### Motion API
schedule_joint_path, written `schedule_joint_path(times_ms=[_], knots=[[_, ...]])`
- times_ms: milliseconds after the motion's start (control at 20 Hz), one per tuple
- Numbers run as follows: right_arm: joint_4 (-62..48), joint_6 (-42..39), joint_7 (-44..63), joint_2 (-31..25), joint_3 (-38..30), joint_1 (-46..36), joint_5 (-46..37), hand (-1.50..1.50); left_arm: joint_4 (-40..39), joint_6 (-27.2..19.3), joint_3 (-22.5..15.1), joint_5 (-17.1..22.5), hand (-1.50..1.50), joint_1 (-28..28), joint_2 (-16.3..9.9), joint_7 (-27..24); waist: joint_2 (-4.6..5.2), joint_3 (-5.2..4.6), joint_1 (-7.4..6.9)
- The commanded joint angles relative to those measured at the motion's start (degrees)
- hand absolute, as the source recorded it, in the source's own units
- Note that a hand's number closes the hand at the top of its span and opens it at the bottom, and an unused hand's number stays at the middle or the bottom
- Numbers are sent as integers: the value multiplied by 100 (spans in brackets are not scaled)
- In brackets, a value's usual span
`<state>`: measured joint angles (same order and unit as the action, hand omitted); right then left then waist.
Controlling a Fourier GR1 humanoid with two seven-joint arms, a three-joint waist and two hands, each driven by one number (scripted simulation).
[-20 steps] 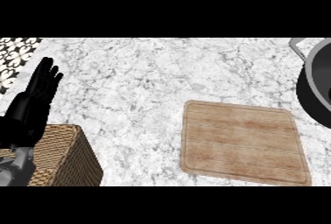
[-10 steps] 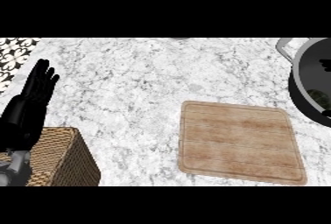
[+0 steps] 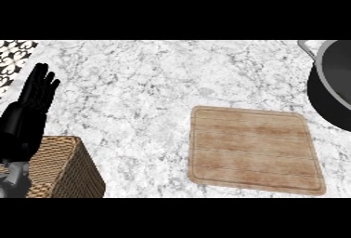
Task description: Pick the squash from the cutting board and place it in the pot
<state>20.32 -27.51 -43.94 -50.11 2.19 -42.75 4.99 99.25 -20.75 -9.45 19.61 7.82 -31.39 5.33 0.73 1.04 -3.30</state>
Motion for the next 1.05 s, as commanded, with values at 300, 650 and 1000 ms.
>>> schedule_joint_path(times_ms=[300, 650, 1000], knots=[[-448, -1493, -95, -462, -416, -215, 500, -150, -270, -49, 14, 305, 0, 235, 184, 164, 185, -37, 11], [-373, -1862, 94, -782, -460, -34, 610, -150, -155, -156, -53, 294, 0, 100, 218, 92, 192, -10, 39], [-244, -1912, 248, -843, -509, -19, 717, -150, -263, -105, -21, 348, 0, 55, 215, -9, 211, -18, 11]])
